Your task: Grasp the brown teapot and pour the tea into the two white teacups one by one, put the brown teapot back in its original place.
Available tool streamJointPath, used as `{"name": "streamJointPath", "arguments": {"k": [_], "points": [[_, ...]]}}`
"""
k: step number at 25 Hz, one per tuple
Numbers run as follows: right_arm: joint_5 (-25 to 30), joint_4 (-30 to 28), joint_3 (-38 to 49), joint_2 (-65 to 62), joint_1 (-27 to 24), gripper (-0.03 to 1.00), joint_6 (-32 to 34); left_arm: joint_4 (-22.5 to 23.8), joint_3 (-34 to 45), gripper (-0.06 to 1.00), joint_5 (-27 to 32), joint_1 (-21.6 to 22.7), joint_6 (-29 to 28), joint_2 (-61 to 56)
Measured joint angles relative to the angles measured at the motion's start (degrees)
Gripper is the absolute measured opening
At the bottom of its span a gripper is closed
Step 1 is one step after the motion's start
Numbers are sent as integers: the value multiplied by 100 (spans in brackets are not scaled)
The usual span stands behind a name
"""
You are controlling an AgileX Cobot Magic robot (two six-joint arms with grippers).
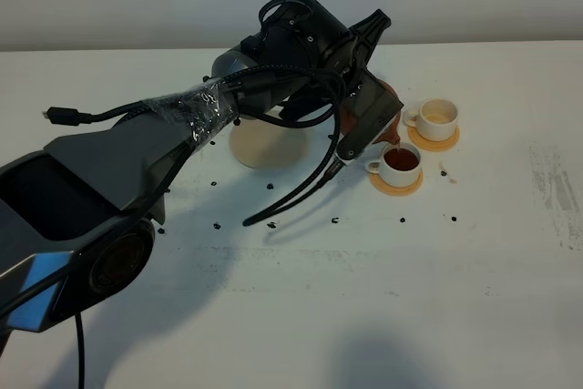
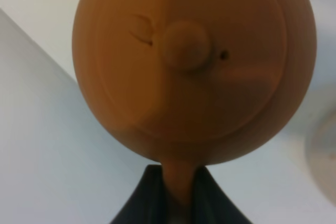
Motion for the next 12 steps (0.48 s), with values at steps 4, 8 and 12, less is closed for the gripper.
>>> {"name": "streamJointPath", "arguments": {"k": [4, 8, 12], "points": [[0, 0, 0, 0, 0, 21, 0, -29, 0, 8, 109, 0, -457, 0], [0, 0, 0, 0, 0, 21, 0, -93, 0, 8, 216, 0, -839, -7], [0, 0, 0, 0, 0, 21, 0, -284, 0, 8, 472, 6, -1174, -85]]}}
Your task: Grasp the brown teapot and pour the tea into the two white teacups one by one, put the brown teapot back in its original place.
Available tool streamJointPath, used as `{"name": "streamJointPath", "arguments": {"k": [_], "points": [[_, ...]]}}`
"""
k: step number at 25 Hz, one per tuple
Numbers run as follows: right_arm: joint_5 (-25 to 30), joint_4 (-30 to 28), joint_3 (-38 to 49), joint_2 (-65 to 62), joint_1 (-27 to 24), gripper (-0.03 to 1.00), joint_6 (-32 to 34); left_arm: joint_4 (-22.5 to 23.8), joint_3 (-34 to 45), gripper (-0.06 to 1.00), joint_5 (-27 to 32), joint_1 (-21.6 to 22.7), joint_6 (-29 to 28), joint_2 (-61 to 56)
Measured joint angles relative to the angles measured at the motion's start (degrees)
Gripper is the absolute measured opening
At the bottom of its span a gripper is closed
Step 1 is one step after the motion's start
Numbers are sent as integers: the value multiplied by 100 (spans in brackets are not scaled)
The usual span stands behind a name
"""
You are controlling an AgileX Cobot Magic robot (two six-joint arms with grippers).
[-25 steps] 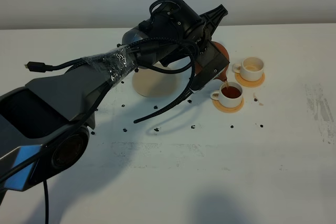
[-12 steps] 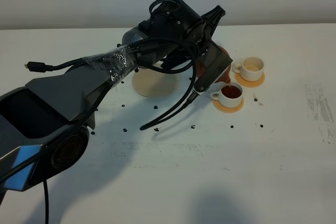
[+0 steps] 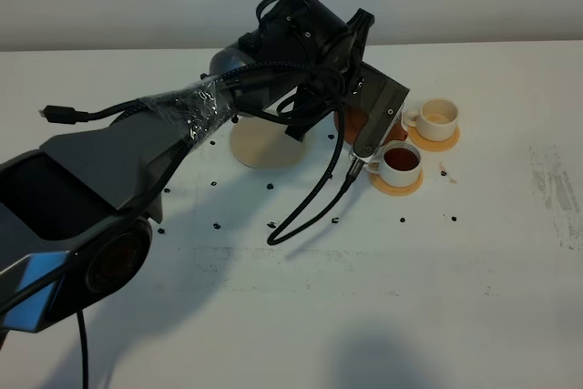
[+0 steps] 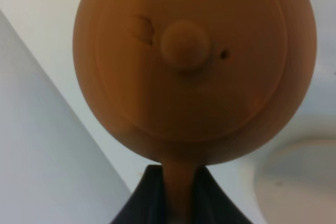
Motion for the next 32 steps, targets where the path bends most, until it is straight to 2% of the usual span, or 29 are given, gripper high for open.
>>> {"name": "streamJointPath", "arguments": {"k": [6, 9, 15, 19, 25, 32], "points": [[0, 0, 0, 0, 0, 21, 0, -349, 19, 8, 711, 47, -634, -368], [0, 0, 0, 0, 0, 21, 0, -498, 260, 8, 733, 58, -863, -639], [0, 0, 0, 0, 0, 21, 0, -621, 1498, 8, 411, 58, -969, -1332], [0, 0, 0, 0, 0, 21, 0, -744, 2269, 8, 244, 58, -1303, -1753], [0, 0, 0, 0, 0, 21, 0, -1162, 3022, 8, 73, 58, -2057, -1916], [0, 0, 0, 0, 0, 21, 0, -1551, 3760, 8, -453, 58, -2271, -1916]]}}
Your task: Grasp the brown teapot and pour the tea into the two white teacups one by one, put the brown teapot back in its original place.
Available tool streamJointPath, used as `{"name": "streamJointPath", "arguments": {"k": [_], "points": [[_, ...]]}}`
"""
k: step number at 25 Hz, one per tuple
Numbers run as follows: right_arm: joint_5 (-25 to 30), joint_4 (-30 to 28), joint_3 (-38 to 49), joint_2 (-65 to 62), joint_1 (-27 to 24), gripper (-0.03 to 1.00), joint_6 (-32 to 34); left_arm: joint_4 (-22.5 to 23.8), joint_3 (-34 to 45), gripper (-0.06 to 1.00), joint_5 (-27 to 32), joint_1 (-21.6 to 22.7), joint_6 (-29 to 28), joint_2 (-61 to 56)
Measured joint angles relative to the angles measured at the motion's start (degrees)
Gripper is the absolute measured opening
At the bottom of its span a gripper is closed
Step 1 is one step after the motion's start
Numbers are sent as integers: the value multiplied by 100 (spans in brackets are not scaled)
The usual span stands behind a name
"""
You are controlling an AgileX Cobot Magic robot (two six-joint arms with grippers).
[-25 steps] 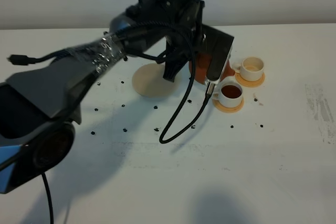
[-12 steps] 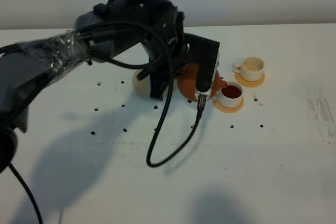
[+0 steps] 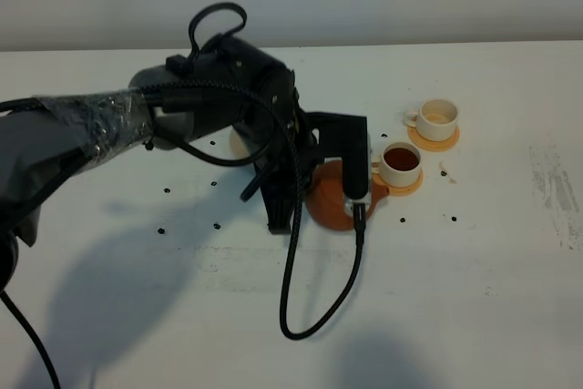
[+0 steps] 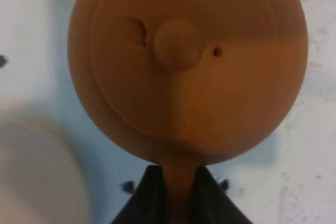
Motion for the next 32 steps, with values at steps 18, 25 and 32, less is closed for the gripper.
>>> {"name": "streamJointPath", "arguments": {"k": [18, 25, 32], "points": [[0, 0, 0, 0, 0, 21, 0, -345, 520, 8, -532, 0, -196, 11], [0, 0, 0, 0, 0, 21, 0, -259, -142, 8, -435, 0, -196, -119], [0, 0, 0, 0, 0, 21, 0, 202, -1194, 8, -362, 48, -196, -73]]}}
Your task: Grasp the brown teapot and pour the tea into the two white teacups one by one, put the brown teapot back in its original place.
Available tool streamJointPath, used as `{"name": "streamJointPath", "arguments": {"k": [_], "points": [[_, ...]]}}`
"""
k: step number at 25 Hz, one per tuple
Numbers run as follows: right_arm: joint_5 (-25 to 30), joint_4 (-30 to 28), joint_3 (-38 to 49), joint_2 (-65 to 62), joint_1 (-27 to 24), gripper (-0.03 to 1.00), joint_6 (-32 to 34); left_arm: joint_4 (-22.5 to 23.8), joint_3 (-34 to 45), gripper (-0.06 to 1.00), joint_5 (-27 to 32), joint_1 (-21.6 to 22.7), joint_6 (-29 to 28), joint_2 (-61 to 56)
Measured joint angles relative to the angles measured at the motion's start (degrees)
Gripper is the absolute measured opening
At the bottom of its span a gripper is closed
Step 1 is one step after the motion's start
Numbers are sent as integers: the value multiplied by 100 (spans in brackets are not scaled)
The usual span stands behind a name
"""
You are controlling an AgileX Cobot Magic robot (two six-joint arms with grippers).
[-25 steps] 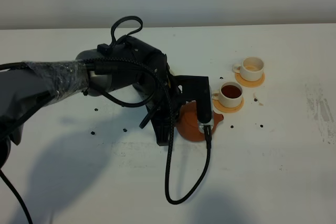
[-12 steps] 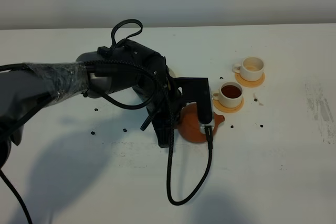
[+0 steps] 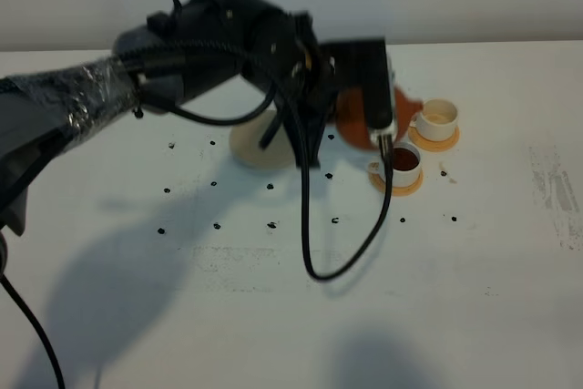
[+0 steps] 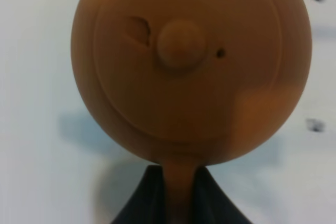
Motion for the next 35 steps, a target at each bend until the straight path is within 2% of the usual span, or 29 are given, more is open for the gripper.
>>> {"name": "streamJointPath", "arguments": {"k": [4, 10, 16, 28, 35], "points": [[0, 0, 0, 0, 0, 21, 0, 259, -786, 8, 122, 23, 0, 353], [0, 0, 0, 0, 0, 21, 0, 396, -2031, 8, 424, 78, 0, 1216], [0, 0, 0, 0, 0, 21, 0, 693, -3089, 8, 428, 150, -94, 2012], [0, 0, 0, 0, 0, 21, 0, 1291, -3293, 8, 240, 145, -29, 2453], [0, 0, 0, 0, 0, 21, 0, 1338, -3293, 8, 80, 145, 781, 2476]]}}
